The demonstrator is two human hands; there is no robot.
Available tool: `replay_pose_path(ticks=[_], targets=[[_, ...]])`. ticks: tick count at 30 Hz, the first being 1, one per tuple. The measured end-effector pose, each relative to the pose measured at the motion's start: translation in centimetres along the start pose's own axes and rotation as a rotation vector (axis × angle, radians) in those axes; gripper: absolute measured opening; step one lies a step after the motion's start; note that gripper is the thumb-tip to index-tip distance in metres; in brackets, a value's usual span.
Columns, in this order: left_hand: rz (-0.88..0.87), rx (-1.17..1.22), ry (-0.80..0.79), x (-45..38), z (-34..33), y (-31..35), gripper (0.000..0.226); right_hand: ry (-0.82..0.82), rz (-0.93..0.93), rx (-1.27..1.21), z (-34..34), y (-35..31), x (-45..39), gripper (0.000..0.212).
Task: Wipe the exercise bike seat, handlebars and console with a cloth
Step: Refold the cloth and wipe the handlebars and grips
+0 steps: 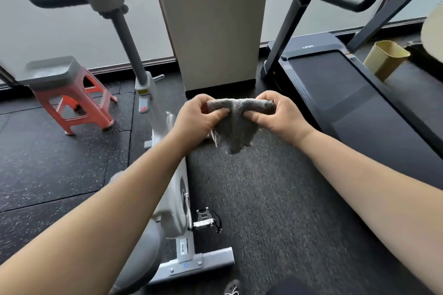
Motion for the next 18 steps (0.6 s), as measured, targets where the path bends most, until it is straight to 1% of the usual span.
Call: replay_pose_path(ticks=[2,3,6,7,11,14,16,18], targets=[[-0.009,0.039,0.014,-1.6,0.3,0.3,0.013,-0.071,-0.023,-0.029,0.2,0.7,-1.3,0.034],[-0.016,0.045,0.025,-2.4,0.5,0.6,0.012,-0.090,-0.047,-0.054,0.5,1.3,-2.1,0.036],[-0.006,0.031,0.050,-5.2,1.1,0.6,0.010,-0.086,-0.094,-0.127,1.7,3.2,-4.7,0.018],[0.014,0.016,0.044,-6.2,1.2,0.4,0.011,-0.083,-0.096,-0.144,2.1,3.7,-5.8,0.015],[0.101,-0.112,0.051,-11.0,1.7,-0.3,0.013,-0.102,-0.058,-0.134,4.5,4.7,-11.1,0.016],[0.139,-0.044,0.106,-14.9,2.1,-0.1,0.008,-0.128,-0.038,-0.147,6.9,5.3,-15.2,0.015],[0.169,0.083,0.142,-17.5,2.2,-0.1,0.020,-0.135,-0.033,-0.167,8.6,5.8,-18.3,0.015],[0.171,0.228,0.156,-20.1,2.3,-0.1,0.045,-0.131,-0.032,-0.212,10.4,6.2,-21.4,0.017]])
Point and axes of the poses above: each hand's wrist, its own x-axis away from the middle knuckle, its own z-axis out of the back of the hand, y = z × x, the point moved 8 cm from there along -x, towards the middle knuckle, and after that the axes turned 14 degrees about -y, right-handed, at the moved point
